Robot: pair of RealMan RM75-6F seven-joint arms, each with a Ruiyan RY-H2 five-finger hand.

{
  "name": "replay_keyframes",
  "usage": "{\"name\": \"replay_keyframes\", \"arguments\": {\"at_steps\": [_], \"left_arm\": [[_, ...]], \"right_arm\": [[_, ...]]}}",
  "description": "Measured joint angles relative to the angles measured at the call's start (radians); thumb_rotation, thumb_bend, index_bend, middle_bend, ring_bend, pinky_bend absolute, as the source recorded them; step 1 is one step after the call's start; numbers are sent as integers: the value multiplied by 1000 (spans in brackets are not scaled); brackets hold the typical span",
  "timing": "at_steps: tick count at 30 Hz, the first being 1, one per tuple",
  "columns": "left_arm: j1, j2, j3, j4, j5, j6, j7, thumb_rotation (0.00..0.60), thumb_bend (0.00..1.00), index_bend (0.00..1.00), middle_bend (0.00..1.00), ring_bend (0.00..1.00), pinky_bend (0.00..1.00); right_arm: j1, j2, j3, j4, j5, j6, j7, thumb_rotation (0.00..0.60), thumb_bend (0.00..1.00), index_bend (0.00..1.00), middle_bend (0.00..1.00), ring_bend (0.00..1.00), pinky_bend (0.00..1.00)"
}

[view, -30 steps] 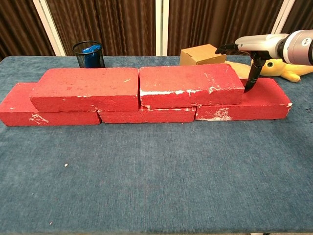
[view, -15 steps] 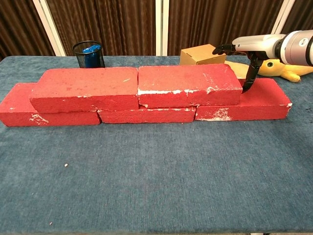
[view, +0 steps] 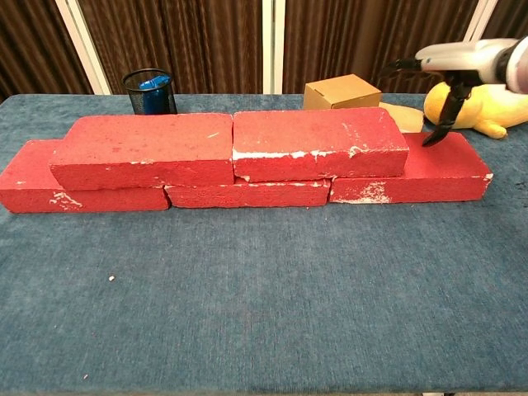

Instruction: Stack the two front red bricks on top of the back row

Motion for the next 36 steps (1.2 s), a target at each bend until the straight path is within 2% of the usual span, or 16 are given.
{"name": "replay_keyframes", "arguments": {"at_steps": [7, 10, 13, 19, 24, 30, 36], "left_arm": [[5, -1, -11, -11, -13, 20, 45, 600, 18, 8, 0, 0, 0], [11, -1, -17, -22, -20, 35, 72, 600, 17, 8, 0, 0, 0], [16, 2, -24, -36, -27, 51, 102, 600, 11, 8, 0, 0, 0], [35, 2, -38, -55, -30, 116, 156, 600, 0, 8, 0, 0, 0], [65, -1, -41, -65, -22, 170, 206, 600, 0, 8, 0, 0, 0], [85, 9, -35, -77, 0, 214, 248, 600, 0, 8, 0, 0, 0], [111, 6, -25, -95, 27, 253, 291, 600, 0, 8, 0, 0, 0]], "right_arm": [[-76, 131, 4, -125, -90, 97, 50, 600, 0, 0, 0, 0, 0], [-128, 199, -5, -183, -153, 170, 66, 600, 0, 0, 0, 0, 0], [-197, 245, -27, -233, -226, 269, 79, 600, 0, 0, 0, 0, 0], [-380, 311, -104, -297, -378, 501, 101, 600, 0, 0, 0, 0, 0], [-541, 321, -176, -283, -490, 689, 135, 600, 0, 0, 0, 0, 0], [-692, 277, -220, -185, -576, 877, 161, 600, 0, 0, 0, 0, 0], [-771, 238, -237, -121, -617, 942, 208, 600, 0, 0, 0, 0, 0]]}}
